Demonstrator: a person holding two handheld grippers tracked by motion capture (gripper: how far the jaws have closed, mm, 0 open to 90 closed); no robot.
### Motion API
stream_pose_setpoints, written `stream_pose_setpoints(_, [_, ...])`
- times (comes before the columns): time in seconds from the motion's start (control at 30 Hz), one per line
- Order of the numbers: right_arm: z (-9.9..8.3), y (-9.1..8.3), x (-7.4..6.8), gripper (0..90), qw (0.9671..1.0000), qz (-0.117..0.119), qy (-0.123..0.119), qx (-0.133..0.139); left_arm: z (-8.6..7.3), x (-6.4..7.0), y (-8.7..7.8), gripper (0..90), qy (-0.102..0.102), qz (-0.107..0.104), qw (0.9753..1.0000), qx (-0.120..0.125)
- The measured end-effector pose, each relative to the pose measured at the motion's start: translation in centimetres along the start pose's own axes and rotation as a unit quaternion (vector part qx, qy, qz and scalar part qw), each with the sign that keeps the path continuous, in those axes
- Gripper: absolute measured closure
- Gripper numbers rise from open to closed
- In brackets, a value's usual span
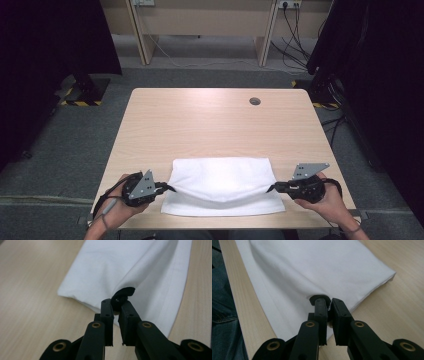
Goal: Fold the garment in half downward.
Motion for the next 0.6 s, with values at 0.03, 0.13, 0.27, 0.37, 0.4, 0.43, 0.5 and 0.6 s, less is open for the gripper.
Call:
stream_pose_setpoints(0.03, [-0.2, 0.1, -0.1, 83.3, 1.0000, 0.001, 0.000, -0.003, -0.2, 0.2, 0.3, 81.4, 0.000, -0.005, 1.0000, -0.006])
stream_pose_setpoints(0.13, [-0.7, 0.5, -0.3, 83.1, 0.9999, 0.008, -0.003, -0.015, -0.9, 0.8, 1.1, 81.4, -0.002, -0.016, 0.9997, -0.021])
stream_pose_setpoints(0.27, [-1.3, 0.9, -0.6, 82.9, 0.9995, 0.010, -0.006, -0.029, -1.3, 1.2, 1.8, 81.1, 0.000, -0.021, 0.9992, -0.035])
stream_pose_setpoints(0.37, [-1.6, 1.1, -0.6, 82.9, 0.9993, 0.008, -0.007, -0.036, -1.4, 1.3, 2.2, 81.0, 0.004, -0.025, 0.9986, -0.046])
stream_pose_setpoints(0.4, [-1.7, 1.2, -0.7, 82.8, 0.9992, 0.007, -0.008, -0.037, -1.3, 1.3, 2.2, 81.0, 0.004, -0.026, 0.9986, -0.047])
stream_pose_setpoints(0.43, [-1.7, 1.3, -0.7, 82.8, 0.9992, 0.007, -0.009, -0.039, -1.3, 1.3, 2.2, 81.0, 0.005, -0.025, 0.9984, -0.050])
stream_pose_setpoints(0.5, [-1.8, 1.5, -0.7, 82.7, 0.9990, 0.003, -0.011, -0.042, -1.2, 1.2, 2.3, 80.8, 0.007, -0.024, 0.9983, -0.052])
stream_pose_setpoints(0.6, [-1.7, 1.6, -0.7, 82.7, 0.9991, 0.000, -0.011, -0.042, -1.1, 0.9, 2.4, 80.9, 0.008, -0.020, 0.9982, -0.055])
Point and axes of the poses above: each handheld gripper's, and its own axes: y roughly forward along the jaws, z roughly out of its top, x roughly to its right, the point moved 6 cm from there along y, roughly forward along the jaws, and after that the axes turned 3 degrees about -z, right-handed, at the moved point
